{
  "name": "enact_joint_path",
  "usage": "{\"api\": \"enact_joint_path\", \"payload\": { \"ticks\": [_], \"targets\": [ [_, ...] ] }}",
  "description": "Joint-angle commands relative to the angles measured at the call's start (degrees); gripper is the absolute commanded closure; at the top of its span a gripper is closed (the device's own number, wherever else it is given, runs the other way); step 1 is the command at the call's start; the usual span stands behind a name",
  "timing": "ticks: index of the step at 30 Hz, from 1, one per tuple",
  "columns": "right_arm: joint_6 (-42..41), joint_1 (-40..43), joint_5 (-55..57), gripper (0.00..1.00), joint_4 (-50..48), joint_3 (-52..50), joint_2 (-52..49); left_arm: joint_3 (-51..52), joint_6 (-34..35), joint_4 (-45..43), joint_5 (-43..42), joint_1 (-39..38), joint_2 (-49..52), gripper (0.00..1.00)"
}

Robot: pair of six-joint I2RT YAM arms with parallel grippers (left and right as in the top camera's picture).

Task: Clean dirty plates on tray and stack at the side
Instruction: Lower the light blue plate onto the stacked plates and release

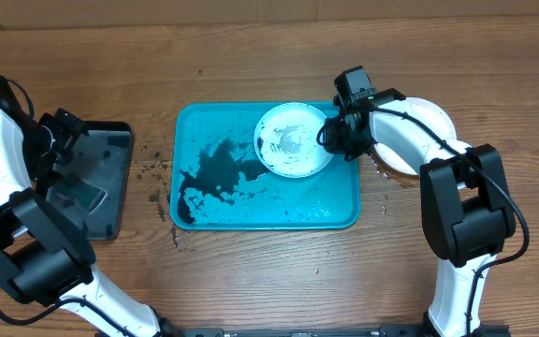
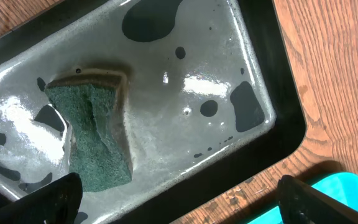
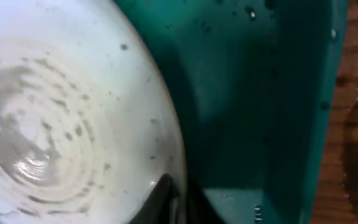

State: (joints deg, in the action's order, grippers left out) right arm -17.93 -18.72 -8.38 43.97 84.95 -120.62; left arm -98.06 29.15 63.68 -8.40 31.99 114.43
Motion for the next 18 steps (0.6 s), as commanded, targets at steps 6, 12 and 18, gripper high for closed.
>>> {"api": "enact_joint_path", "payload": {
  "ticks": [6, 12, 18],
  "targets": [
    [-0.13, -0.68, -2.23, 0.96, 1.03, 4.17, 4.15, -1.11, -0.85, 0.13, -0.42, 0.22, 0.0, 0.0],
    [-1.2, 6.4, -1.77, 0.96, 4.98, 5.99, 18.56, -1.11, -0.85, 0.11, -0.39, 0.22, 0.0, 0.0],
    [-1.18, 22.97, 0.74, 0.96, 16.13, 4.52, 22.18, -1.11, -0.85, 0.13, -0.39, 0.22, 0.0, 0.0]
  ]
}}
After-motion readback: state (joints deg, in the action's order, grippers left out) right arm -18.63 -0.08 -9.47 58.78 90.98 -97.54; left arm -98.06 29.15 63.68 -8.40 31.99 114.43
